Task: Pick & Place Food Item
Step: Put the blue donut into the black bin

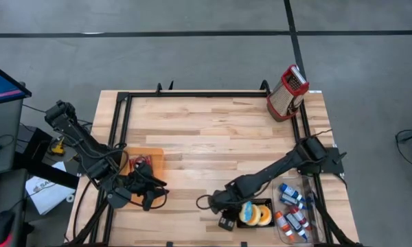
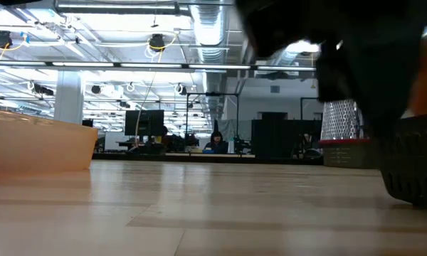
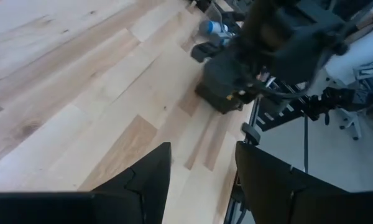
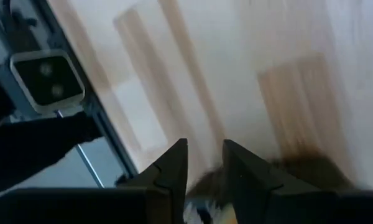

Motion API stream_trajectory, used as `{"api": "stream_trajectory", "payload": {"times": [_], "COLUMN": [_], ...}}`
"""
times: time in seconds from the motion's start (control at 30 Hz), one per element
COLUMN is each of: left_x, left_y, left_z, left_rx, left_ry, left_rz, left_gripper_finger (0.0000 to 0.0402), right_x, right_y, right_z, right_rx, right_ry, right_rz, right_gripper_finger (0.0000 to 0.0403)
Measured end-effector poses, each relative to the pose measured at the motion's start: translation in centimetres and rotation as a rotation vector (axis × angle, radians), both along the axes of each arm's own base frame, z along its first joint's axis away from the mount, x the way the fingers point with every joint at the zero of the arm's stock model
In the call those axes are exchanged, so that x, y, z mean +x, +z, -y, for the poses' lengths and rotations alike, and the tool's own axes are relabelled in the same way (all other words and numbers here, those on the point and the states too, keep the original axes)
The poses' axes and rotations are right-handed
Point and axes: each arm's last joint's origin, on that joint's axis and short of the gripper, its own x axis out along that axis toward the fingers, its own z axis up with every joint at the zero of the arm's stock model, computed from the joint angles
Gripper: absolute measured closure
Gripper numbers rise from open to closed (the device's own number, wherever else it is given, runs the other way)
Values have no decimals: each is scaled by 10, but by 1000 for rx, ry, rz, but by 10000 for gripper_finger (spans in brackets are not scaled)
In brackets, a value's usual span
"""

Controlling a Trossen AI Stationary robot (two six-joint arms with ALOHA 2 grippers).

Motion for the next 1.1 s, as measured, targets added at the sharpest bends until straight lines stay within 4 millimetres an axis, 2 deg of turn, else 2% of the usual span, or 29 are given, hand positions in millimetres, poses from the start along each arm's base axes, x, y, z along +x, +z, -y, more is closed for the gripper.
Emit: {"api": "stream_trajectory", "payload": {"times": [0.27,0.37,0.57,0.83,1.1], "left_x": [2,3,4,5,6], "left_y": [2,2,5,7,10], "left_z": [-1,-1,-1,0,2], "left_rx": [2,-1,-11,-31,-59], "left_ry": [28,36,54,62,56], "left_rz": [30,39,67,93,121], "left_gripper_finger": [225,225,225,228,254], "right_x": [-34,-49,-70,-87,-96], "right_y": [49,61,62,62,61], "right_z": [-9,-12,-28,-50,-53], "right_rx": [-62,-122,-185,-256,-362], "right_ry": [-26,-32,-24,-97,-93], "right_rz": [24,23,-18,28,74], "right_gripper_finger": [312,312,312,312,309]}}
